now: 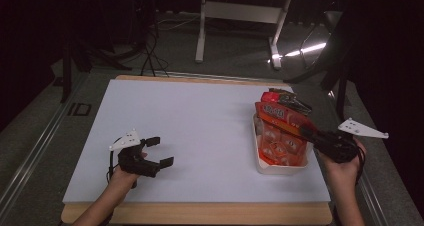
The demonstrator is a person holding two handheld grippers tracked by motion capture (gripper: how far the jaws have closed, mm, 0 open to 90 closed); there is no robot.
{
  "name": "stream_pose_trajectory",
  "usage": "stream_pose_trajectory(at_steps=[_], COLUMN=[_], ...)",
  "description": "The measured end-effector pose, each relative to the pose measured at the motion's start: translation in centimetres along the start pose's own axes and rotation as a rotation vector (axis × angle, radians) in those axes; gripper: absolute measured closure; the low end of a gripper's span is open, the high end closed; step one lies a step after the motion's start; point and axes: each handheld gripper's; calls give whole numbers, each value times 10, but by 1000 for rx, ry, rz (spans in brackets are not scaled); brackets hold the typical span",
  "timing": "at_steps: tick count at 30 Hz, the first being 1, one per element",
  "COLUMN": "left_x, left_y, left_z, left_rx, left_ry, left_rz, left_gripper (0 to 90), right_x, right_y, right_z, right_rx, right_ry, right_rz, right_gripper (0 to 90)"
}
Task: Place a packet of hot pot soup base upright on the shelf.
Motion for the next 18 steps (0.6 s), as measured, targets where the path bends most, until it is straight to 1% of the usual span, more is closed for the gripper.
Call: stream_pose_trajectory(at_steps=[1, 2, 3, 4, 5, 7, 10, 11, 13, 15, 16, 17, 18], left_x=[0, 1, 1, 1, 1, 2, 2, 2, 2, 2, 2, 3, 3], left_y=[0, 0, 0, 0, 0, 0, 0, 0, 0, 0, 0, 1, 1], left_z=[0, 0, 0, 0, 0, -1, -2, -2, -2, -2, -2, -2, -2], left_rx=[1, -2, -3, -1, 1, 3, 13, 11, 8, 10, 10, 15, 13], left_ry=[0, 1, 2, 3, 4, 6, 8, 8, 10, 10, 10, 6, 9], left_rz=[-1, -2, 0, -1, 0, 2, 0, -4, -7, -6, -6, -1, -1], left_gripper=[9, 9, 9, 9, 9, 9, 9, 9, 9, 9, 9, 9, 9], right_x=[-2, -4, -6, -8, -11, -15, -15, -15, -14, -14, -14, -13, -10], right_y=[-3, -7, -11, -15, -22, -32, -42, -44, -48, -51, -51, -52, -52], right_z=[2, 6, 10, 13, 18, 27, 42, 47, 57, 65, 65, 69, 77], right_rx=[-3, -16, -32, -39, -57, -80, -109, -116, -132, -140, -140, -146, -145], right_ry=[0, 4, 5, 3, 0, 3, -10, -15, -22, -46, -46, -51, -85], right_rz=[-10, -24, -45, -59, -72, -98, -128, -137, -154, -170, -170, -175, -168], right_gripper=[705, 661, 598, 566, 526, 415, 328, 285, 266, 204, 204, 199, 174])
Point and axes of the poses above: each handheld gripper's, and its own axes: x roughly forward along the jaws, y roughly out of its underside, z roughly to its left, and after that the axes turned 3 degrees about x, right-handed
